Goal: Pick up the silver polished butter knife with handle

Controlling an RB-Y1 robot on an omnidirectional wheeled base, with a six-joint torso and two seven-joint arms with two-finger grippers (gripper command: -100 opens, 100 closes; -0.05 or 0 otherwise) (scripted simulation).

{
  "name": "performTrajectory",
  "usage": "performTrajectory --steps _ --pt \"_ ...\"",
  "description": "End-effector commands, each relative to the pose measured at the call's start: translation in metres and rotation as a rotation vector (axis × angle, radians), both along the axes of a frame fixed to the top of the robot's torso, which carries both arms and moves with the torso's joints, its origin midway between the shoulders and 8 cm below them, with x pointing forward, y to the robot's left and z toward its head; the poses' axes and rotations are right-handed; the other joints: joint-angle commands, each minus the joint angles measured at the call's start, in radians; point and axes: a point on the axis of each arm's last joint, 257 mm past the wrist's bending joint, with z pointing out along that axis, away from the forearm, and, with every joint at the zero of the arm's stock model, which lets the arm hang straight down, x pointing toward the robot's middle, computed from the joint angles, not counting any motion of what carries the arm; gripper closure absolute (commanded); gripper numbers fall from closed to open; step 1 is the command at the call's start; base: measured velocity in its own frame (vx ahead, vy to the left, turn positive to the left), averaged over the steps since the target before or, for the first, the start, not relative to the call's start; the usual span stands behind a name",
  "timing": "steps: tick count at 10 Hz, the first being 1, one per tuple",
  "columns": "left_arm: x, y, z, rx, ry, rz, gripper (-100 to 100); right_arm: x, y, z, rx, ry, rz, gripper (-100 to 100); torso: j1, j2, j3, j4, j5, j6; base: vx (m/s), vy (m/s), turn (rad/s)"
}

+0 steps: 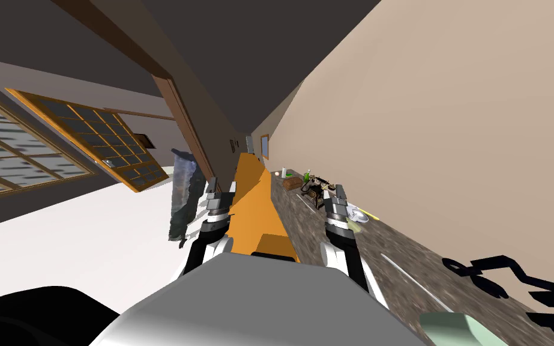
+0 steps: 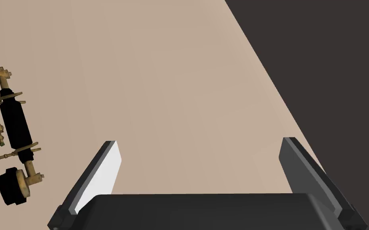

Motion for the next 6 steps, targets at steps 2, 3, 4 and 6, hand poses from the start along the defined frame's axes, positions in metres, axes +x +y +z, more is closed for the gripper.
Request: performTrajectory --steps 2,3,4,6 --pt "0.000 0.000 0.000 0.000 0.000 0.000 0 0.003 0.004 -0.004 -0.051 0.020 0.022 -100 0.000 0.000 0.000 0.000 0.000 0.000 -0.004 0.004 0.038" --pt "0.000 0.000 0.000 0.000 0.000 0.000 0 0.005 0.006 -0.007 -0.084 0.037 0.035 -100 0.000 0.000 0.000 0.000 0.000 0.000 -0.006 0.006 0.045" --pt "0.000 0.000 0.000 0.000 0.000 0.000 0 0.008 0.007 -0.012 -0.108 0.056 0.044 -100 0.000 0.000 0.000 0.000 0.000 0.000 -0.009 0.011 0.095" --pt "0.000 0.000 0.000 0.000 0.000 0.000 0 0.012 0.009 -0.018 -0.156 0.083 0.061 -100 0.000 0.001 0.000 0.000 0.000 0.000 -0.011 0.007 0.042"
